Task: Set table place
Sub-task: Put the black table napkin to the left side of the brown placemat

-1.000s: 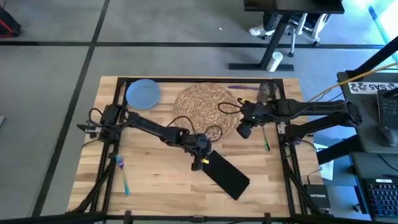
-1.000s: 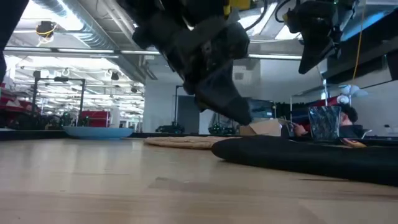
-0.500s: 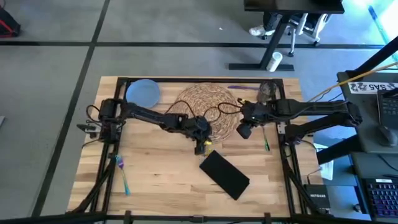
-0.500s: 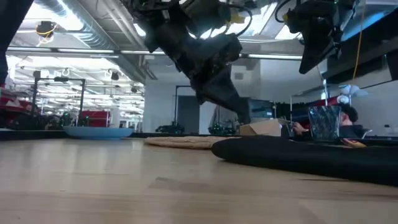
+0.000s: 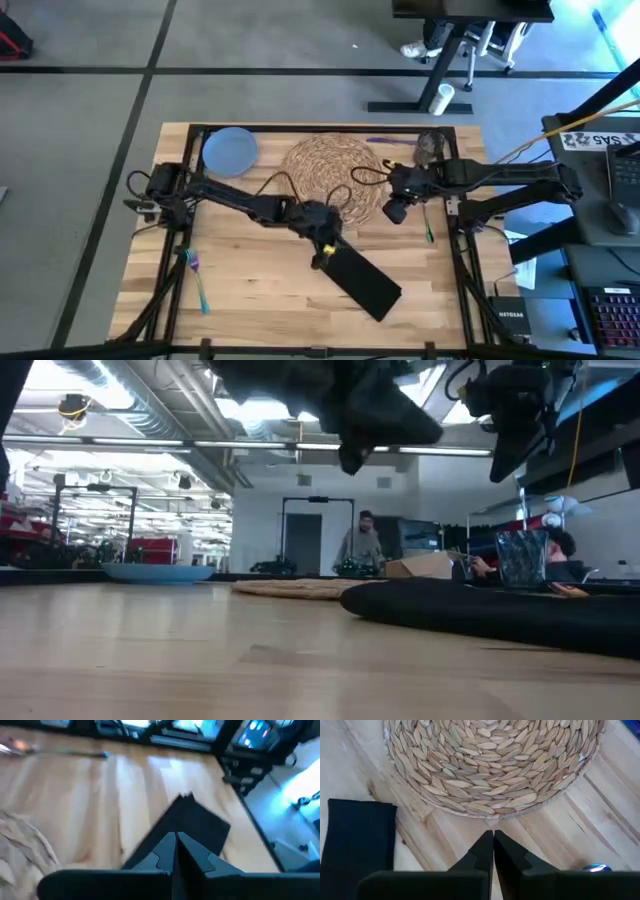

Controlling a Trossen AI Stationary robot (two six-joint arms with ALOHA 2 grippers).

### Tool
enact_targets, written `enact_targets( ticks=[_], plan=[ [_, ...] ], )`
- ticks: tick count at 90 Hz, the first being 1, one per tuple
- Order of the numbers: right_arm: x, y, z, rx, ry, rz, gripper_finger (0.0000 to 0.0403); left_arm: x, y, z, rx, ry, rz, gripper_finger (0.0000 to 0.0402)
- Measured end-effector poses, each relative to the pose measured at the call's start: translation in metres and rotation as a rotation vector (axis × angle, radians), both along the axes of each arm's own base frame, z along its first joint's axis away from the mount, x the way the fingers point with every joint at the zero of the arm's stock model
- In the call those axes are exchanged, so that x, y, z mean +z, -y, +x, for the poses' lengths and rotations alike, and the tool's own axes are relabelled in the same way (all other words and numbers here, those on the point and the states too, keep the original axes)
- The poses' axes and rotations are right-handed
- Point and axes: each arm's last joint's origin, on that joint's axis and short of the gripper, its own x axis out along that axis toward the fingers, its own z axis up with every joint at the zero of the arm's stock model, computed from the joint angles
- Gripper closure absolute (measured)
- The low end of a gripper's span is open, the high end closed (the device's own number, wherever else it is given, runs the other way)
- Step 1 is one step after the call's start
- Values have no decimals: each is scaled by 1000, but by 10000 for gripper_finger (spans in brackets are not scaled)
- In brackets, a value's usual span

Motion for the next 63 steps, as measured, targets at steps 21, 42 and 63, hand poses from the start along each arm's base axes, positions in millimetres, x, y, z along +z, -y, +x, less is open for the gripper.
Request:
enact_targets(
  ticks=[21,42,63],
  plan=[
    [0,0,0,-1,-3,0,403,-43,7,7,11,-110,3,402],
    [-1,0,-1,-1,-14,1,403,-58,11,8,7,-155,1,402],
    [-1,0,-2,-1,-21,1,403,-64,6,4,17,-185,60,402]
  ],
)
